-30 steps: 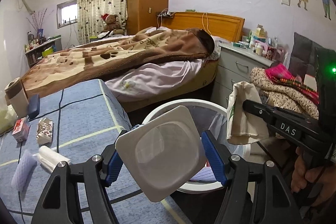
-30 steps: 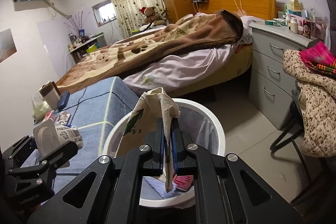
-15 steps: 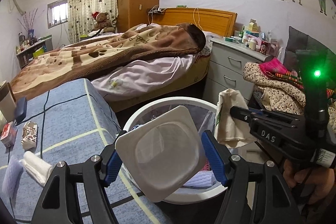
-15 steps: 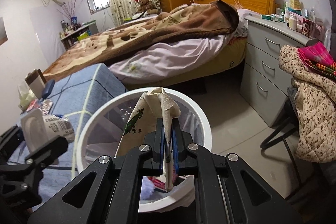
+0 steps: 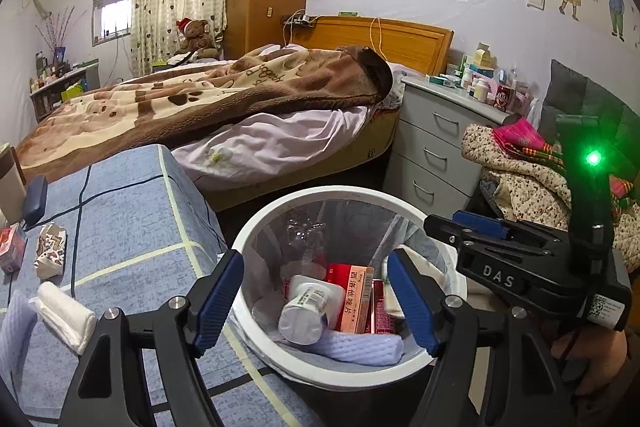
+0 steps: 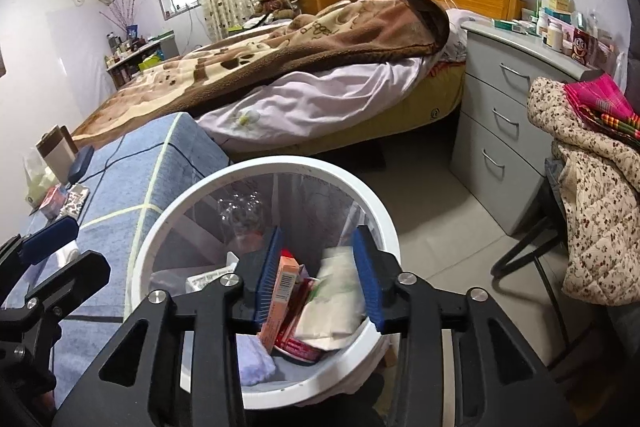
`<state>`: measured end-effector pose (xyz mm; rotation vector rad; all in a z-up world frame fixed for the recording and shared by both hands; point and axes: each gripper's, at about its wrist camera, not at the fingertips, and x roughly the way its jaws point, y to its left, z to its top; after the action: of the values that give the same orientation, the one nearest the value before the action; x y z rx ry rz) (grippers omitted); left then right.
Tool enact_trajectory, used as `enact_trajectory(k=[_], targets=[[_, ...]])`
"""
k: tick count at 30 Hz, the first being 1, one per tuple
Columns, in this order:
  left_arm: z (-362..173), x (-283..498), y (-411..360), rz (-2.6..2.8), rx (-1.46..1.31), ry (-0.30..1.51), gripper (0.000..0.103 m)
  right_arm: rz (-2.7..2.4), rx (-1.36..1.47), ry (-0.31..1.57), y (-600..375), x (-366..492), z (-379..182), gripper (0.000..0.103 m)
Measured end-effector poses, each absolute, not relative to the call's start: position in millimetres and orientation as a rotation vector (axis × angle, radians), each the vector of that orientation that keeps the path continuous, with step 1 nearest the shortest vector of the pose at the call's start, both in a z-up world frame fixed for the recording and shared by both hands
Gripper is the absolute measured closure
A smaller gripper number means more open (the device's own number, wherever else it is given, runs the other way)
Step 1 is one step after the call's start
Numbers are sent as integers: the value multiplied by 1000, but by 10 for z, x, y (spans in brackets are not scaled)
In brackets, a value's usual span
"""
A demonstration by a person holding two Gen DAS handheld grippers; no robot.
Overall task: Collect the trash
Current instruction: 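Carry the cup and cloth bag over the wastebasket and open both tools to drop them, then move both tools back over the table toward the foam net and white towel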
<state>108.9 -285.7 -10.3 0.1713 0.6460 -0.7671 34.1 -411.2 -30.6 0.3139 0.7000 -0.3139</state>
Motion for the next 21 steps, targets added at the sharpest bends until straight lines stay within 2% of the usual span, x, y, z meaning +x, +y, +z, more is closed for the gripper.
enact_trajectory(k=[21], targets=[[119,1044,-2207,-657,118,598,29,-242,282,626,-3748,352,-94,64]])
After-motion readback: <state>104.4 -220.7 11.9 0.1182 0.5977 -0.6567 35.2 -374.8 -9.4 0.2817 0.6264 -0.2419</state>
